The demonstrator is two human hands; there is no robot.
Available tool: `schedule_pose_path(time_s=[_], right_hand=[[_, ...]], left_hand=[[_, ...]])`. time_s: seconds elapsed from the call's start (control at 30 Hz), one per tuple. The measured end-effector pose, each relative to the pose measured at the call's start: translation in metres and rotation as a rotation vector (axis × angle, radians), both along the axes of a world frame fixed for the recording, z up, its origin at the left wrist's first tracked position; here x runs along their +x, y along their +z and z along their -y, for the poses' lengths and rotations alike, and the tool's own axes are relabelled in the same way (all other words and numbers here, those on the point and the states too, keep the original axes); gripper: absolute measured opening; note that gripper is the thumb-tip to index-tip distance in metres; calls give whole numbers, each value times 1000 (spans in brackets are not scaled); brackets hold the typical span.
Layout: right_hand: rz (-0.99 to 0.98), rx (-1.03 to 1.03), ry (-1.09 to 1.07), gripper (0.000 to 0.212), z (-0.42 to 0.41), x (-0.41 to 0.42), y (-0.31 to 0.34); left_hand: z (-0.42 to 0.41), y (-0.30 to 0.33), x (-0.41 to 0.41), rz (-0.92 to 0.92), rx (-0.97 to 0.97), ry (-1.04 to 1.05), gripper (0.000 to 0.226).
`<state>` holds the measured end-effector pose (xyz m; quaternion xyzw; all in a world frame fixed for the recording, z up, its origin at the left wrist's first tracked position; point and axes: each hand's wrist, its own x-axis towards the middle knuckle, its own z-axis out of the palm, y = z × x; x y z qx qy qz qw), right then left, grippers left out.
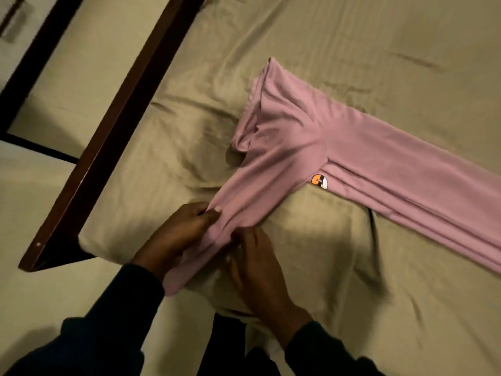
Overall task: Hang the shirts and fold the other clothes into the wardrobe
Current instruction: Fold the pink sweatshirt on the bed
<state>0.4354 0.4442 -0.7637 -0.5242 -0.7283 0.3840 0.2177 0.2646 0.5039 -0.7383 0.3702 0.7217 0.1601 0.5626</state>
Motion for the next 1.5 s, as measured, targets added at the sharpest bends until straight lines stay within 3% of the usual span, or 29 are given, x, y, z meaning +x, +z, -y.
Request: schedule_pose_path(time_s=[0.1, 0.2, 0.23, 0.3, 0.37, 0.43, 0.47, 0.5, 0.6, 0.77, 0.9, 1.0, 1.07, 1.2, 1.3, 1.37, 1.43, 1.5], right_hand=[[-270, -122, 44, 58, 14, 5, 29], [-533, -449, -204, 84, 16, 12, 49], [-566, -495, -295, 83, 12, 17, 53], [-636, -493, -411, 50, -9, 29, 64], [-877, -546, -541, 27, -43, 56, 67], [-1382, -660, -723, 42, -79, 91, 67], [-1489, -670, -872, 51, -92, 109, 62], [-1450, -685, -1030, 52, -102, 123, 54], [-954, -759, -1271, 38, -106, 145, 21], [-240, -301, -1321, 28, -103, 150, -1], [-147, -80, -1559, 43, -132, 163, 7], [-142, -276, -1737, 76, -154, 193, 12], [-53, -397, -1655, 92, -160, 206, 15], [382, -277, -1217, 116, -158, 204, 18], [568, -240, -1020, 87, -155, 204, 15], [460, -137, -927, 49, -148, 214, 10], [1, -34, -1020, 23, -143, 233, 13], [-456, 14, -1144, 22, -138, 261, 20]], left_hand=[[-12, 25, 23, 313, -101, 256, 24], [-34, 50, 58, 554, -101, 359, 26], [-44, 57, 71, 621, -85, 354, 24], [-64, 65, 96, 698, -43, 312, 18], [-85, 66, 116, 715, 45, 225, 20], [-104, 59, 126, 660, 171, 170, 24], [-111, 50, 127, 576, 230, 155, 26], [-116, 39, 126, 458, 281, 139, 26], [-121, 4, 123, 151, 343, 98, 14], [-123, -20, 136, -60, 449, -23, 33], [-131, -17, 150, -453, 619, -219, 52], [-145, -12, 158, -688, 703, -443, 52], [-155, -16, 164, -663, 704, -566, 50], [-161, -31, 183, -592, 714, -721, 44], [-165, -33, 199, -560, 734, -726, 40], [-170, -32, 207, -513, 745, -713, 29], [-178, -34, 210, -463, 750, -682, 21], [-187, -36, 214, -410, 746, -598, 25]])
